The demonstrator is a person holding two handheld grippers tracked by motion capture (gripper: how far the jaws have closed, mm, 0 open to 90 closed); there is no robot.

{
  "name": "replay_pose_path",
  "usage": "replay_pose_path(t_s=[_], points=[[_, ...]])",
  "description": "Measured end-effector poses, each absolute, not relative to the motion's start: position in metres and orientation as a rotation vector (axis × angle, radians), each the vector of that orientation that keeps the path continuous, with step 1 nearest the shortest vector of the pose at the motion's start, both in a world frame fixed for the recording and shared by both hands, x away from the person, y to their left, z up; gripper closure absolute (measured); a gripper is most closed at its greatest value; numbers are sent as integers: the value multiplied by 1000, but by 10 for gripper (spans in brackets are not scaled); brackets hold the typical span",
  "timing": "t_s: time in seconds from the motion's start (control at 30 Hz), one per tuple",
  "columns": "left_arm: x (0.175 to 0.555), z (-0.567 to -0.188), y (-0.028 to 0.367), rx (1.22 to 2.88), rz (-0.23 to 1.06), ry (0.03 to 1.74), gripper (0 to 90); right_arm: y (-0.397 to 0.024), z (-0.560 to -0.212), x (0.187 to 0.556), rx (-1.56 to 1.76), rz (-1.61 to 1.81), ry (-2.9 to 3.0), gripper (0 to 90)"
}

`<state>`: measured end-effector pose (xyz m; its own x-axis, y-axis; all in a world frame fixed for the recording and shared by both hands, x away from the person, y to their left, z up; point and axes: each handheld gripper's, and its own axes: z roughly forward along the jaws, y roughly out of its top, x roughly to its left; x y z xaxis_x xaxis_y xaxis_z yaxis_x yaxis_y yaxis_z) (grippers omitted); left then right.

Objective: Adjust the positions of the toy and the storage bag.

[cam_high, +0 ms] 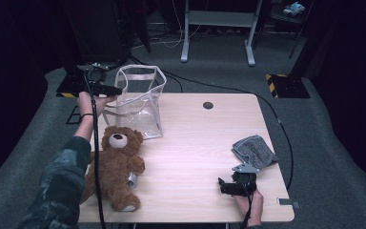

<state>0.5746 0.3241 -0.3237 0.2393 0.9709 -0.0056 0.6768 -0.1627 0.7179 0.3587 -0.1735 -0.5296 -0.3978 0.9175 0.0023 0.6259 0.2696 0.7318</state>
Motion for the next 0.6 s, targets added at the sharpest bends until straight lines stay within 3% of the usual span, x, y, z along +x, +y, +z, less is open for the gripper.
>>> replay_pose_path(t_s=[0.17,0.2,0.23,0.27,0.3,0.4,0.6], points=[[573,-335,343,1931,517,1568,347,-173,-530,359,1395,925,2118,81],[574,-339,345,1943,476,1567,393,-174,-530,359,1394,926,2120,81],[575,-345,345,1947,427,1569,539,-174,-530,359,1395,925,2120,81],[575,-345,345,1947,427,1569,597,-174,-530,359,1395,925,2120,81],[577,-349,345,1960,391,1570,597,-174,-530,359,1394,922,2119,81],[582,-356,335,1975,402,1551,771,-174,-530,359,1394,922,2118,81],[589,-357,325,1937,422,1554,808,-174,-530,359,1394,922,2118,81]])
